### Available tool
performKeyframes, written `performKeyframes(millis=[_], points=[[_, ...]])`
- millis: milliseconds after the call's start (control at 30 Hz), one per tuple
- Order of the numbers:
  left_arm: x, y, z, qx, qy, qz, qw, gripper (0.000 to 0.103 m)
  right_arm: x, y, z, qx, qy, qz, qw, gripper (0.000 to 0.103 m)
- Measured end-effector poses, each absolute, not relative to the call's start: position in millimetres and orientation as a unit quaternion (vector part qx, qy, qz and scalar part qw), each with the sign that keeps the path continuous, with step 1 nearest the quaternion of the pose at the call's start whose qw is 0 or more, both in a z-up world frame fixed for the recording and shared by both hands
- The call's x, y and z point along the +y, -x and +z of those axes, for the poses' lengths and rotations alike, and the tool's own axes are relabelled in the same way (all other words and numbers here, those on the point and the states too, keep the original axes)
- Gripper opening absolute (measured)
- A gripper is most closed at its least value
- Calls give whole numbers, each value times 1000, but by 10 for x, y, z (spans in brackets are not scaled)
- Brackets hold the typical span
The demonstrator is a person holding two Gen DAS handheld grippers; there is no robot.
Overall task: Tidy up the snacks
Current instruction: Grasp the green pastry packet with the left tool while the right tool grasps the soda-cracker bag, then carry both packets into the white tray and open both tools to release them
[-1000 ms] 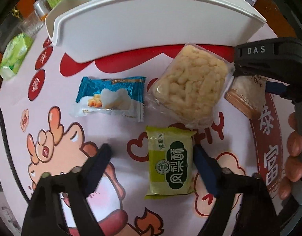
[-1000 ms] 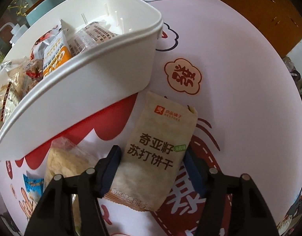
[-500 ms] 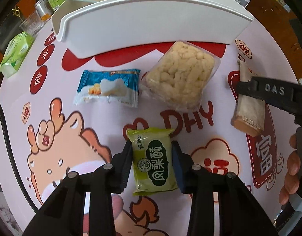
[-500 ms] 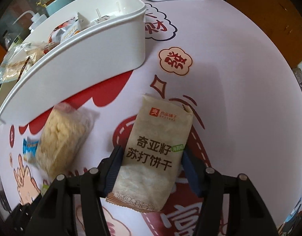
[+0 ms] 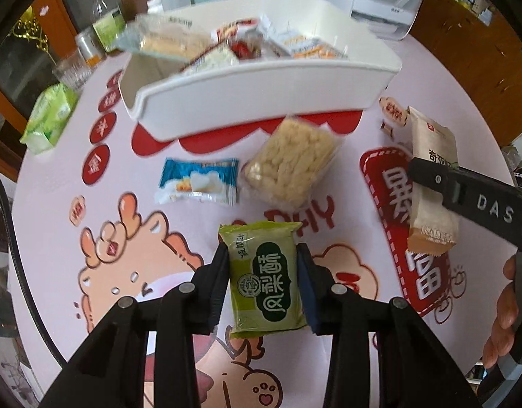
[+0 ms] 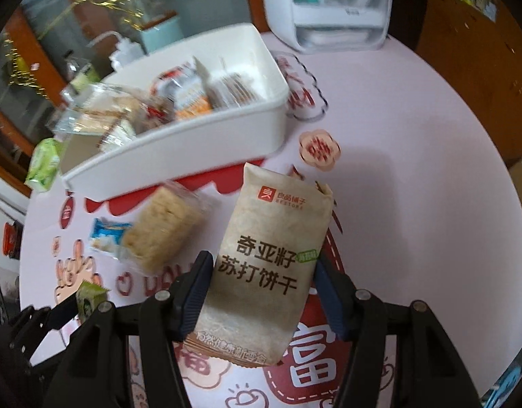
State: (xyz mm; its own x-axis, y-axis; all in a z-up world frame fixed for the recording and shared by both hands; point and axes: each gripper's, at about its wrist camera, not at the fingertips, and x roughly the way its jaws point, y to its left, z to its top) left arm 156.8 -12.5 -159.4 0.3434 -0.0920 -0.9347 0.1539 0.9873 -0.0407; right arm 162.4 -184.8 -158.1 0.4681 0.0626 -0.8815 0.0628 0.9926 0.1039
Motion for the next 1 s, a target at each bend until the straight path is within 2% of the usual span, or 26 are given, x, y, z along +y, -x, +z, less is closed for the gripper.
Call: performKeyframes(millis=[300,633,833,1000], points=[[-122,-1915,-1017,531,-49,-69,843,37,-1748,-1922,-965,462,-35,38,886,60],[-74,-2751,-342,481,-74,-53,872,37,-1689,-2524,-274,395,-7,29,918,60],[-73,-3239,-174,464,-75,-47,881,37,-1647,-3010,-276,396,4,19,918,60],[-91,-3587,-328,475,-67,-45,876,37,-1637,-3423,-440,411,-4,16,911,60]])
